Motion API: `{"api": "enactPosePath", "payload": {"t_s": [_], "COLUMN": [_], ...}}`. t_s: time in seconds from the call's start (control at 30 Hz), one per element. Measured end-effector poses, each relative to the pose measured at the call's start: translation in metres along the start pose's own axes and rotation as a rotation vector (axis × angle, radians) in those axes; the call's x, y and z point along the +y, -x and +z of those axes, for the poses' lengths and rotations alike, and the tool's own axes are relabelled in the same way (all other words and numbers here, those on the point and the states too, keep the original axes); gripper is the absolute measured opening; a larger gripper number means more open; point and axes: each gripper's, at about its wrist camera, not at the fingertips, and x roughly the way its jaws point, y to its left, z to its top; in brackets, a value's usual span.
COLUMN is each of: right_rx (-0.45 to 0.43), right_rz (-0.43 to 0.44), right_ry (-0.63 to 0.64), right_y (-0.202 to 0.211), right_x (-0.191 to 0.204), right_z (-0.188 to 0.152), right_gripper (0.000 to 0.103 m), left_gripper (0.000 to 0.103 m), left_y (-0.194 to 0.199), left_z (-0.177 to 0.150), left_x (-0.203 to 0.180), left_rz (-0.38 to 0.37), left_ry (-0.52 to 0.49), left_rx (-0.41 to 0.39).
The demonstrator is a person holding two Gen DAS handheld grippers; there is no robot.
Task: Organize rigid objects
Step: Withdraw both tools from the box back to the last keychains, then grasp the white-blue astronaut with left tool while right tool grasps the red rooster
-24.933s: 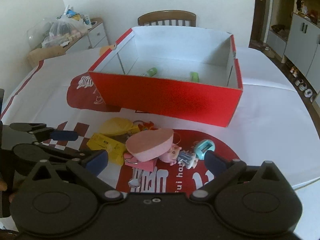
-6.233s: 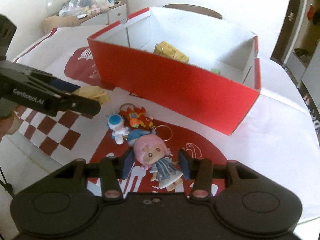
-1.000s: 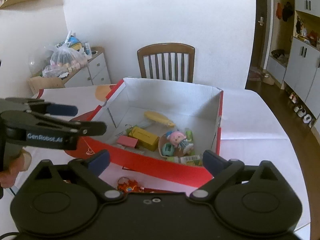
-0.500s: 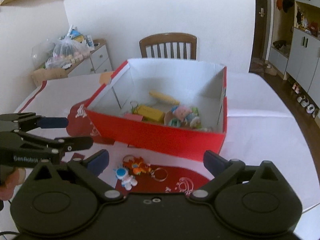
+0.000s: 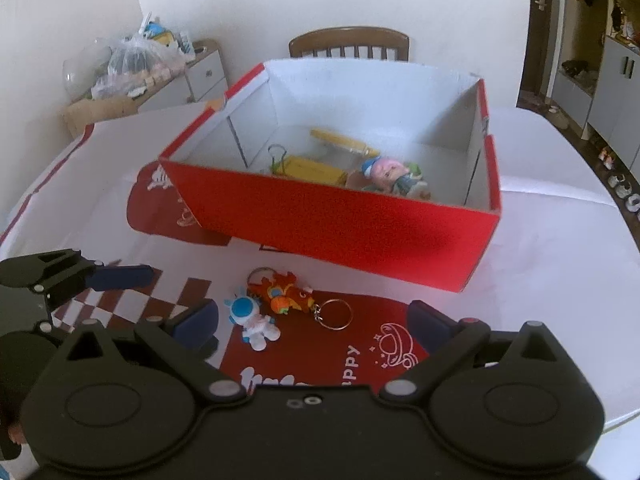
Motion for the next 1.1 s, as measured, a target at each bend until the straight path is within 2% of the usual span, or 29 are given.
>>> {"api": "enactPosePath", "payload": {"t_s": [0.2, 0.4, 0.6, 0.97, 1.1], "right_rx": [0.044, 0.079, 0.112, 0.115, 0.121], "right_rz": [-0.003, 0.001, 0.043, 0.089, 0.114], "right_ry": [0.043, 0.086, 0.118, 0.108, 0.125], "right_y": [-0.023, -0.043, -0.060, -0.069, -0.069], "right_x": [0.002, -0.002, -0.001, -0.009, -0.008], "right_z": [0.001, 0.004, 0.005, 0.011, 0.012], "right_gripper": [0.096, 0.085, 0.076, 0.061, 0.058], "left_gripper": [0.083, 0.083, 0.083, 0.083, 0.079], "left_y": [-0.022, -0.038, -0.051, -0.058, -0.060], "left_z": [-0.010, -0.012, -0.016, -0.015, -0.012], "left_x": [-0.009, -0.015, -0.016, -0.018, -0.017], "left_rz": [0.012, 0.006, 0.011, 0.019, 0.015], "left_ry": [-0.027, -0.026, -0.022, -0.052, -0.059], "left_rx": [0.020, 0.014, 0.013, -0.026, -0.030]}}
